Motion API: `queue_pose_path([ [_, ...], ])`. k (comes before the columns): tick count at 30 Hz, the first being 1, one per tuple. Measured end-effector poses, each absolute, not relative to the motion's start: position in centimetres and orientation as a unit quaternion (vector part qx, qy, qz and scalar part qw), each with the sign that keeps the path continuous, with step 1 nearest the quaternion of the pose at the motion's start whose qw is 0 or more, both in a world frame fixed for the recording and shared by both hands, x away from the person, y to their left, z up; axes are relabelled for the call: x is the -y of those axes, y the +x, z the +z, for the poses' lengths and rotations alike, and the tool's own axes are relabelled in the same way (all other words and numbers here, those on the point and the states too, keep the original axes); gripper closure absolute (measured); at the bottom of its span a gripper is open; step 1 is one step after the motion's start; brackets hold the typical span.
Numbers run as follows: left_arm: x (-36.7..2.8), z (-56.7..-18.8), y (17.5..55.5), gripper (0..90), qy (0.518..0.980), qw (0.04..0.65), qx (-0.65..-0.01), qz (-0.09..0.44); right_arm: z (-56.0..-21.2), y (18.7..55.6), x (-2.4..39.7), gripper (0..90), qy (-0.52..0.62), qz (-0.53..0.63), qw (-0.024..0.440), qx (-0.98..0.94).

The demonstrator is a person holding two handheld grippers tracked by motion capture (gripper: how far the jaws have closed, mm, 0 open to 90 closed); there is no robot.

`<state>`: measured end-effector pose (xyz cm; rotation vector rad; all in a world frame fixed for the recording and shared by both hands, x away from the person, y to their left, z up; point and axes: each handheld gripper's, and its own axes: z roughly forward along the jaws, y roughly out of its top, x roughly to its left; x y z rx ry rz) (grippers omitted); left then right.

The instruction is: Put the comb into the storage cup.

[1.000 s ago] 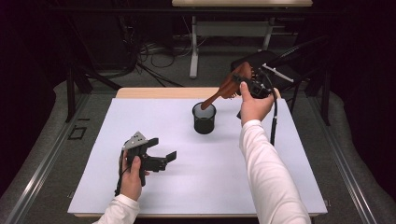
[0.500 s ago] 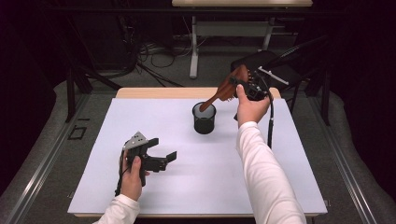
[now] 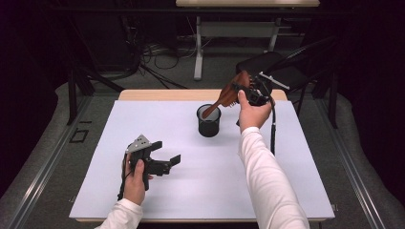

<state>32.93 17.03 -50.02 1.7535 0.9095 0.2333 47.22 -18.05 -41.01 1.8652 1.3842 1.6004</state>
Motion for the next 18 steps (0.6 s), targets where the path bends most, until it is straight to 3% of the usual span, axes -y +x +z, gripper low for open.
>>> queue_pose_path([
  [18, -17.1, -50.1, 33.0, 0.3, 0.738, 0.546, -0.385, 0.097, -42.6, 47.6, 16.8, 48.7, 0.652, 0.541, 0.158, -0.508],
])
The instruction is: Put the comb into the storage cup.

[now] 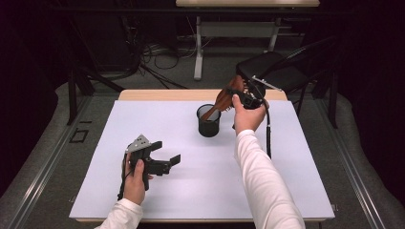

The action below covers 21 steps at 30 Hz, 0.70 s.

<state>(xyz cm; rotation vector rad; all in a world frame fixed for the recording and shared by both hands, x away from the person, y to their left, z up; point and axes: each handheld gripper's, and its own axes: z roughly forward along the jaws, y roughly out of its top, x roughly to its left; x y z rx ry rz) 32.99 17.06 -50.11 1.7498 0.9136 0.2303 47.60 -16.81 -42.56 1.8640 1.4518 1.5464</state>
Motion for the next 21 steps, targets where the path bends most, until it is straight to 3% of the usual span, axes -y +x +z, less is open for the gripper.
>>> queue_pose_path([
  [21, -17.1, -50.2, 33.0, 0.3, 0.737, 0.545, -0.386, 0.097, -44.3, 48.1, 16.4, 48.6, 0.657, 0.531, 0.155, -0.512],
])
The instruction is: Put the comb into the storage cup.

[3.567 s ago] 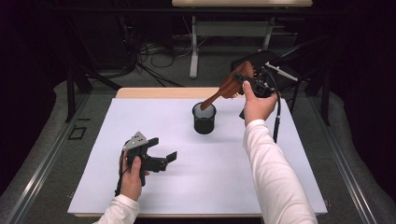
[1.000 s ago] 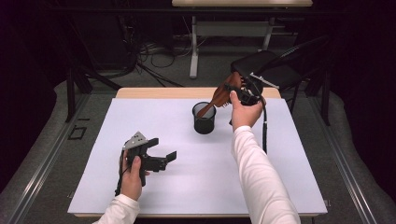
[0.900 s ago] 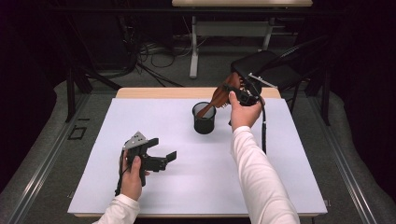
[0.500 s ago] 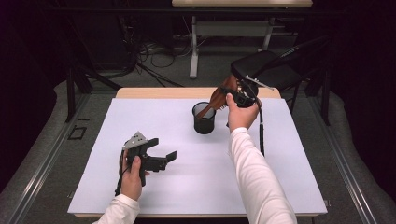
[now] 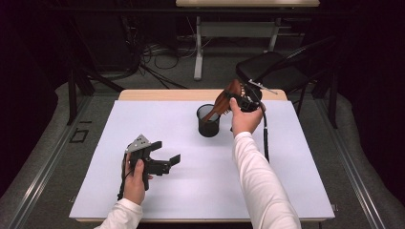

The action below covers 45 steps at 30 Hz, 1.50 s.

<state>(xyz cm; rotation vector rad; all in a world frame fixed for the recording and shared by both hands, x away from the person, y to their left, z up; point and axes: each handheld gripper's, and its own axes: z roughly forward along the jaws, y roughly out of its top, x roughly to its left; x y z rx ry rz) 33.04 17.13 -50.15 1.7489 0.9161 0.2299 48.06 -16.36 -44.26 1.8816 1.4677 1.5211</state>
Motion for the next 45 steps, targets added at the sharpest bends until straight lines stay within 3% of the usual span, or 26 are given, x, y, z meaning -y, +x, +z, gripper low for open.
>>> queue_pose_path([
  [45, -17.1, -50.3, 33.1, 0.3, 0.739, 0.543, -0.388, 0.095, -45.7, 48.1, 16.9, 48.2, 0.667, 0.530, 0.139, -0.506],
])
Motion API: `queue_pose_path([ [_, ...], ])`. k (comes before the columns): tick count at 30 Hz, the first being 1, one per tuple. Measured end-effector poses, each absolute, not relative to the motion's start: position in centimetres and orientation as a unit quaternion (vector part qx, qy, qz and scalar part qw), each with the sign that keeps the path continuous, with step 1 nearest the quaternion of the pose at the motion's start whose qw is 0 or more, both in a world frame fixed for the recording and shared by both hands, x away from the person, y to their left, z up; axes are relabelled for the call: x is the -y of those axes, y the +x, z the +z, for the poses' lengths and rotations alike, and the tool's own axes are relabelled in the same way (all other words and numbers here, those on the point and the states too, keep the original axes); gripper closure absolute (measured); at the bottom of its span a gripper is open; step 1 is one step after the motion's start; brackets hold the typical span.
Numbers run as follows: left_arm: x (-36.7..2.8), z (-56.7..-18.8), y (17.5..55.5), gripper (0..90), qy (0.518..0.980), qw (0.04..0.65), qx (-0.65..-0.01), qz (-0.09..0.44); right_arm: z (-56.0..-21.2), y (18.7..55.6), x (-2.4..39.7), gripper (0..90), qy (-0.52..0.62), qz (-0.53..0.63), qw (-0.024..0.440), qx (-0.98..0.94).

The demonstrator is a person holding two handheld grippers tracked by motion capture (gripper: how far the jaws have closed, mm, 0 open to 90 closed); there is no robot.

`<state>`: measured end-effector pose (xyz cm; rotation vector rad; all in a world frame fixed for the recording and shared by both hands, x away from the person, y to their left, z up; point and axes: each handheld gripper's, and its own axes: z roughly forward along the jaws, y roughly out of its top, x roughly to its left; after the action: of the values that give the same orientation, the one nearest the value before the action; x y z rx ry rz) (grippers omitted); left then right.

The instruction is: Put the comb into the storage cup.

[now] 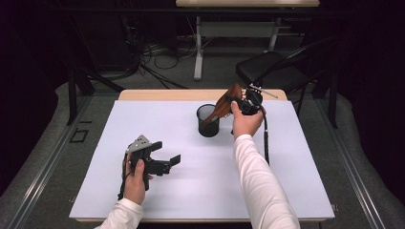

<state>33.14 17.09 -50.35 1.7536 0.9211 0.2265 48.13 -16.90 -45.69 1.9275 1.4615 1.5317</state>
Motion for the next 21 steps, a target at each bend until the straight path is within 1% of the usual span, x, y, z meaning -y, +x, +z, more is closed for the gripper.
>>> queue_pose_path([
  [11, -17.08, -50.38, 33.15, 0.3, 0.740, 0.541, -0.388, 0.094, -45.87, 48.19, 17.17, 47.6, 0.666, 0.532, 0.132, -0.505],
  [21, -16.97, -50.46, 33.14, 0.3, 0.740, 0.541, -0.389, 0.095, -46.18, 48.08, 17.35, 46.8, 0.655, 0.542, 0.140, -0.508],
])
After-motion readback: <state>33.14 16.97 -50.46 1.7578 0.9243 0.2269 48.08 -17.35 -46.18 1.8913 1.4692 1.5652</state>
